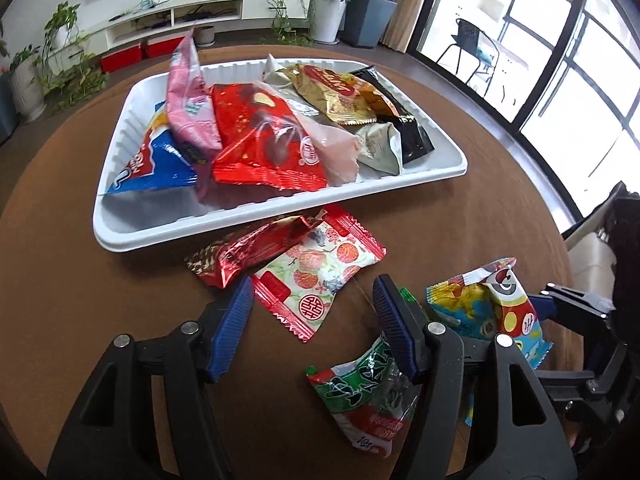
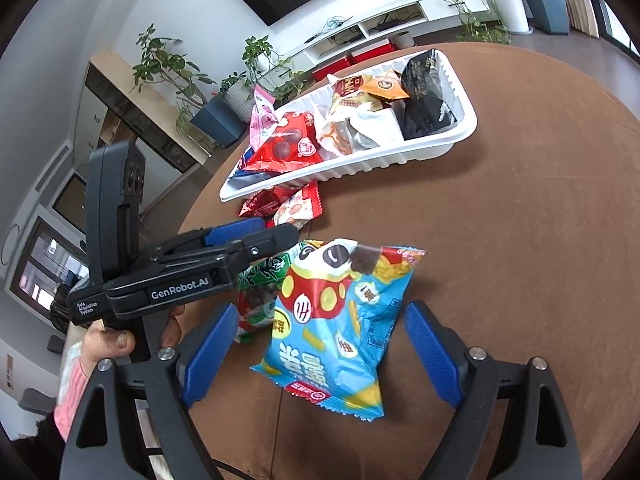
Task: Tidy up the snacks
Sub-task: 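Move the left tool to the red-white candy packet while the right tool grasps the blue panda bag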
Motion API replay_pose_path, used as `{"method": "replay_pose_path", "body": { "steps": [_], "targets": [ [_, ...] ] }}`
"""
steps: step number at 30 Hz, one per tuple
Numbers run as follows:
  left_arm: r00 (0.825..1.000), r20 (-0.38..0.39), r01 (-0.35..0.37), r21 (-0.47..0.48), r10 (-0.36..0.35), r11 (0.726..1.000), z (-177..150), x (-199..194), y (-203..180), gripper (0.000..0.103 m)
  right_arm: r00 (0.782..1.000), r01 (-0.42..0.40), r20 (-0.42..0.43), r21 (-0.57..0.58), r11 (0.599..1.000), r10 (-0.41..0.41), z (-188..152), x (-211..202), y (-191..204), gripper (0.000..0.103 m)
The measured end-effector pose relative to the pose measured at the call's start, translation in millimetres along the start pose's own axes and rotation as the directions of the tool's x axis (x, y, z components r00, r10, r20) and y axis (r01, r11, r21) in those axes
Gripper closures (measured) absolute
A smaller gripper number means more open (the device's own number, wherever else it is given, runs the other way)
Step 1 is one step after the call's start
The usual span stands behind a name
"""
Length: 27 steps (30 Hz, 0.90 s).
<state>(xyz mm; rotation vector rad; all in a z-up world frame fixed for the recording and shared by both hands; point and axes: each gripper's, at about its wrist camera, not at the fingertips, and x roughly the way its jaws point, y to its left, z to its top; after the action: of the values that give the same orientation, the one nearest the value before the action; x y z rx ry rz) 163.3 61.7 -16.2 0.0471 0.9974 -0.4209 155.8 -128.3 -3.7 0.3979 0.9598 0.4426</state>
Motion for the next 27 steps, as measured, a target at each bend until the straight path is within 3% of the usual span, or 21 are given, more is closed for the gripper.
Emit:
{"method": "replay_pose_path", "body": {
  "steps": [14, 15, 17, 21, 27],
  "targets": [
    [0.997, -0.026, -0.07, 0.161, 0.075, 0.984, 31.1, 47.5, -37.2, 0.043, 0.999, 0.051, -0.015, -0.07, 0.996, -0.052, -0.3, 5.2, 9.6, 0.014],
    [0.997, -0.026, -0.065, 0.164, 0.07, 0.984, 32.4, 49.5, -38.1, 0.043, 0.998, 0.052, -0.015, -0.073, 0.996, -0.054, -1.4, 5.2, 10.2, 0.014],
    [0.999, -0.034, 0.014, 0.176, -0.008, 0.984, 32.7, 51.2, -42.9, 0.043, 0.998, 0.055, -0.02, -0.078, 0.995, -0.057, -1.8, 5.6, 11.5, 0.014],
    [0.986, -0.067, 0.162, 0.21, -0.151, 0.964, 34.7, 51.7, -55.1, 0.043, 0.998, 0.059, -0.032, -0.099, 0.993, -0.063, -7.1, 3.1, 14.6, 0.014],
    [0.996, -0.042, 0.091, 0.302, -0.082, 0.949, 40.1, 59.7, -75.6, 0.043, 0.994, 0.103, -0.02, -0.142, 0.984, -0.107, -17.1, -3.8, 15.7, 0.013]
  ]
}}
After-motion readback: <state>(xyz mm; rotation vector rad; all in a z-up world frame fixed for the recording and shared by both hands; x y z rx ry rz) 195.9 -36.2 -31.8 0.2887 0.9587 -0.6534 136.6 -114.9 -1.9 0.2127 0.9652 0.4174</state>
